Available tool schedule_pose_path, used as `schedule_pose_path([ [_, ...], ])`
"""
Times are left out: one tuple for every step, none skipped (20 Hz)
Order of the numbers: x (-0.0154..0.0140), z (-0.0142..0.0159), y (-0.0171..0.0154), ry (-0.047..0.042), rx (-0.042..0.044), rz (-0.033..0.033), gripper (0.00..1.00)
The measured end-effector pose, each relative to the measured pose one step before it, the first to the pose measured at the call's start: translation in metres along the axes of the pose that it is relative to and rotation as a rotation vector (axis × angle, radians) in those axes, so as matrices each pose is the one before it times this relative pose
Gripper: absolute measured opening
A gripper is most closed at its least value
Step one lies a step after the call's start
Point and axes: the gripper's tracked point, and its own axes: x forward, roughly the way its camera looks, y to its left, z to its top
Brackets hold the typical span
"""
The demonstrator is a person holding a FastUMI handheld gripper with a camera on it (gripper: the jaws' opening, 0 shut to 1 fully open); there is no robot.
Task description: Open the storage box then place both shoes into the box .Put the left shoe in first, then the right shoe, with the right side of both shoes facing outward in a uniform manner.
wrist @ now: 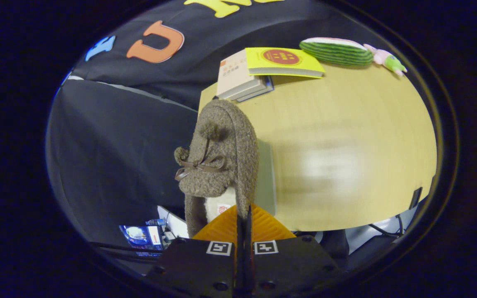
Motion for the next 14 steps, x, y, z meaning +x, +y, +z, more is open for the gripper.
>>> schedule_pose_path([
  [0.01495,-0.00051,0.0105,0.00723,0.00026,-0.00532,0.06],
  [0.01029,-0.00391,0.01008,0.01212,0.00579,-0.00728,0.06],
  [0.00963,-0.00425,0.00777,0.0084,0.00033,-0.00825,0.06],
  [0.0094,-0.00292,0.00529,0.0065,-0.00177,-0.01142,0.06],
  [0.00898,-0.00039,0.00268,-0.00148,0.009,-0.01247,0.06],
  [0.00934,-0.00079,0.00134,-0.00001,0.01416,-0.01353,0.06],
  [0.00836,-0.00108,0.00097,-0.00058,0.0181,-0.01223,0.06],
  [0.00804,-0.00056,-0.00181,-0.00307,0.01839,-0.01575,0.06],
  [0.00843,-0.00005,-0.0037,-0.00217,0.01111,-0.01764,0.06],
  [0.00778,-0.00079,-0.00458,0.00084,0.00366,-0.02214,0.06],
  [-0.00034,-0.00387,-0.0059,0.00143,0.00377,-0.02292,0.06],
  [0.00524,-0.00222,-0.00385,0.00249,-0.00003,-0.01837,0.06],
  [0.00375,-0.00232,-0.00303,0.00238,-0.0028,-0.01314,0.06],
  [0.00284,-0.00094,-0.00305,-0.00171,0.00582,-0.01023,0.06],
])
